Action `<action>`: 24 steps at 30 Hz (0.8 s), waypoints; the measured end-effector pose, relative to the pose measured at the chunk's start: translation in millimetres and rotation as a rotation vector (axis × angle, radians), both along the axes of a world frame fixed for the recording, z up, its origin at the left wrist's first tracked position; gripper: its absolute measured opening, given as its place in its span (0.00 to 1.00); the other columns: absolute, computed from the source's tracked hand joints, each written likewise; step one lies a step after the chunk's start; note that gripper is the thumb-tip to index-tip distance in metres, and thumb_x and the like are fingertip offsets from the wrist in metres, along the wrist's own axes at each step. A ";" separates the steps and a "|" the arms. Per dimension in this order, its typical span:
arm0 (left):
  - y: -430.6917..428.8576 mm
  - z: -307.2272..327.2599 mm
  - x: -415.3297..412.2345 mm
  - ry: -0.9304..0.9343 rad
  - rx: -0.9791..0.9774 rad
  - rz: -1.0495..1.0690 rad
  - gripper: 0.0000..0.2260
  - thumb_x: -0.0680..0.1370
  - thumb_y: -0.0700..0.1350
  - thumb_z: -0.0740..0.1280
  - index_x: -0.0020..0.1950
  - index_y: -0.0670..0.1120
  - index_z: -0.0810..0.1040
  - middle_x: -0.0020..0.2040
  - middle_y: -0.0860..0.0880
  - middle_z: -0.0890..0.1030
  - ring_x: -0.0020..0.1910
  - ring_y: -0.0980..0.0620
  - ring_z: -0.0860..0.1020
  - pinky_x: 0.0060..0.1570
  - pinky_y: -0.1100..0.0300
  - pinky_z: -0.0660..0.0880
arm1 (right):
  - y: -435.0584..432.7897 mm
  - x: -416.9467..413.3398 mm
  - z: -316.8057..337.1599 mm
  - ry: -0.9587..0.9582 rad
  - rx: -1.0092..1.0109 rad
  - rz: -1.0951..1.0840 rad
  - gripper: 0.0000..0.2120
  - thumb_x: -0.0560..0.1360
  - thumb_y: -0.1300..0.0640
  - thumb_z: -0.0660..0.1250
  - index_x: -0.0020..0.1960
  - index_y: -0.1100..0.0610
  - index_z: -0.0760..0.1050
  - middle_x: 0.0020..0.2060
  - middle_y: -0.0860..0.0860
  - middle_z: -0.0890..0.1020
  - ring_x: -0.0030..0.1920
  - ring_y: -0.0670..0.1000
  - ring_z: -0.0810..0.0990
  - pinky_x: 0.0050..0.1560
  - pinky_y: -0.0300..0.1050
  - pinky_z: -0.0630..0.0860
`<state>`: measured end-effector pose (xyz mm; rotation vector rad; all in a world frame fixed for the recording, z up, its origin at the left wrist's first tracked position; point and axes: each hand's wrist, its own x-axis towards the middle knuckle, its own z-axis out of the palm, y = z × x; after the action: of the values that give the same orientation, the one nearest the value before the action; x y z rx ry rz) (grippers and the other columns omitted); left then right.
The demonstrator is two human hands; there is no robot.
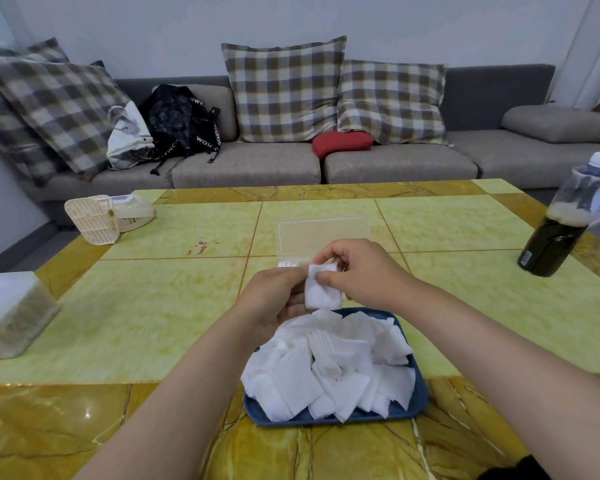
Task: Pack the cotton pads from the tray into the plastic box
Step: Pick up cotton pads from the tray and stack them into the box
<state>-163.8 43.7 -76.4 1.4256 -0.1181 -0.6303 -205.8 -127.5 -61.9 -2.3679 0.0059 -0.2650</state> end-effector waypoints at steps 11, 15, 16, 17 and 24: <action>15.6 -0.4 6.3 -0.079 0.080 0.130 0.07 0.78 0.38 0.70 0.55 0.38 0.82 0.53 0.40 0.86 0.43 0.48 0.85 0.37 0.62 0.81 | -3.2 -16.4 18.8 0.488 -0.256 0.124 0.16 0.71 0.42 0.75 0.41 0.56 0.83 0.34 0.50 0.81 0.34 0.49 0.76 0.36 0.44 0.73; 12.8 0.5 2.4 -0.083 0.093 0.125 0.09 0.79 0.39 0.70 0.57 0.39 0.82 0.53 0.41 0.85 0.43 0.49 0.84 0.35 0.64 0.80 | 0.2 -28.0 11.3 0.670 -0.387 0.231 0.10 0.69 0.42 0.77 0.44 0.47 0.85 0.37 0.39 0.83 0.36 0.44 0.79 0.37 0.37 0.73; 11.8 1.1 0.9 -0.077 0.094 0.125 0.08 0.79 0.39 0.70 0.57 0.39 0.81 0.53 0.41 0.85 0.43 0.49 0.83 0.34 0.64 0.80 | -0.2 -29.3 11.7 0.662 -0.361 0.238 0.06 0.71 0.45 0.76 0.43 0.46 0.84 0.35 0.39 0.82 0.34 0.44 0.77 0.36 0.37 0.72; 11.1 0.9 0.2 -0.071 0.097 0.127 0.08 0.79 0.39 0.69 0.57 0.39 0.81 0.52 0.41 0.85 0.42 0.49 0.83 0.34 0.64 0.80 | -2.3 -29.6 12.8 0.651 -0.330 0.234 0.03 0.73 0.48 0.75 0.44 0.46 0.83 0.33 0.39 0.80 0.33 0.45 0.76 0.35 0.37 0.72; 9.0 1.0 -4.1 -0.032 0.071 0.183 0.08 0.78 0.38 0.70 0.55 0.36 0.81 0.53 0.38 0.84 0.43 0.44 0.84 0.35 0.59 0.82 | -24.3 -32.8 31.4 0.420 0.062 0.056 0.03 0.76 0.59 0.73 0.49 0.57 0.83 0.31 0.49 0.81 0.27 0.47 0.76 0.27 0.40 0.67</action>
<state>-168.0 52.6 -75.4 1.4955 0.0100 -0.4646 -238.7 -151.8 -30.4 -2.3154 0.1445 0.2579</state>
